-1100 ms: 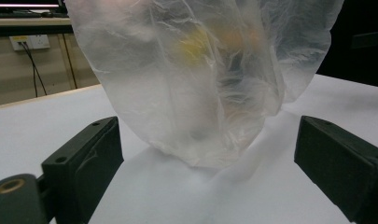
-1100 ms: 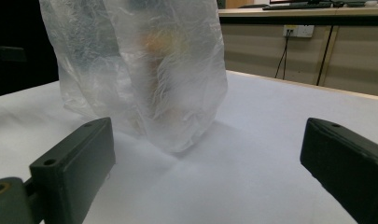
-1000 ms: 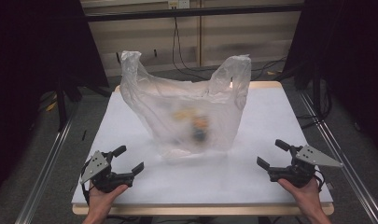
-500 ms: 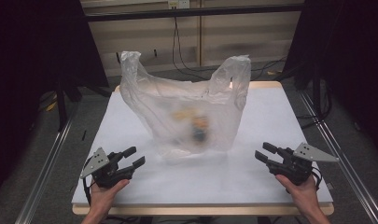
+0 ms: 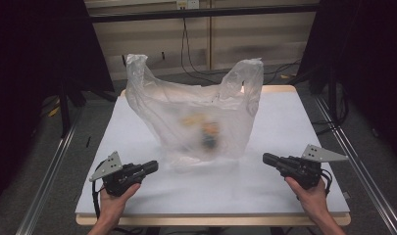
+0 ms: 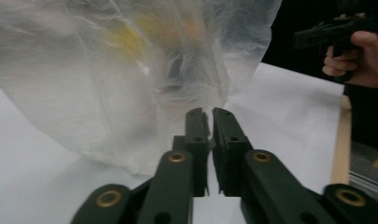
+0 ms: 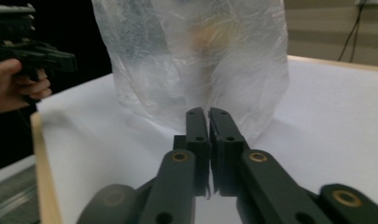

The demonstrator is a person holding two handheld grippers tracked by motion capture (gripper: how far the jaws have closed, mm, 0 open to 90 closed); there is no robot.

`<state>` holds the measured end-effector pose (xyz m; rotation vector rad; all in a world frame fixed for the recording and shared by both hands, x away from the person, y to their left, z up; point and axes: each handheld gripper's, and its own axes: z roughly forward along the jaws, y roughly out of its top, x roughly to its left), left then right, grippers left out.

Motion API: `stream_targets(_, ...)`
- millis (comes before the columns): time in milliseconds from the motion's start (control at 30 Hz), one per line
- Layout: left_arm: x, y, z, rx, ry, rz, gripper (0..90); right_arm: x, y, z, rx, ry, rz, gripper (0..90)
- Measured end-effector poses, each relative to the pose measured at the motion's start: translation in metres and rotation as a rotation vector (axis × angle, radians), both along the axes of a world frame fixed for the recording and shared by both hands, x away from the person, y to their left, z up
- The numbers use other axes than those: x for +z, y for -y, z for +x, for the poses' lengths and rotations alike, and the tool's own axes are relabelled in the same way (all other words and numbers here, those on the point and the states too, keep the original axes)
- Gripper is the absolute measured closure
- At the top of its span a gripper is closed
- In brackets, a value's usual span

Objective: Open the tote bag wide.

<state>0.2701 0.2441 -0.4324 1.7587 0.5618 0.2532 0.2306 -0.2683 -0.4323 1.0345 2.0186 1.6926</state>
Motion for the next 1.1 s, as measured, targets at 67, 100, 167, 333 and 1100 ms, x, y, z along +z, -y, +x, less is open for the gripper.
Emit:
stream_targets(67, 0.002, -0.001, 0.005, -0.060, -0.054, -0.051, 90.0, 0.005, -0.004, 0.002, 0.014, -0.008, -0.030, 90.0)
stream_targets(100, 0.002, -0.001, 0.005, -0.060, -0.054, -0.051, 90.0, 0.005, -0.004, 0.002, 0.014, -0.008, -0.030, 90.0)
stream_targets(167, 0.005, 0.000, 0.006, -0.058, -0.038, -0.008, 90.0, 0.009, -0.007, 0.004, 0.021, -0.009, -0.033, 90.0)
stream_targets(333, 0.014, 0.005, 0.012, -0.061, -0.048, -0.008, 90.0, 0.018, -0.013, 0.010, 0.058, -0.009, -0.015, 90.0)
stream_targets(1100, 0.064, 0.028, 0.032, -0.087, 0.024, -0.062, 90.0, 0.087, -0.038, 0.035, 0.160, 0.090, 0.036, 90.0)
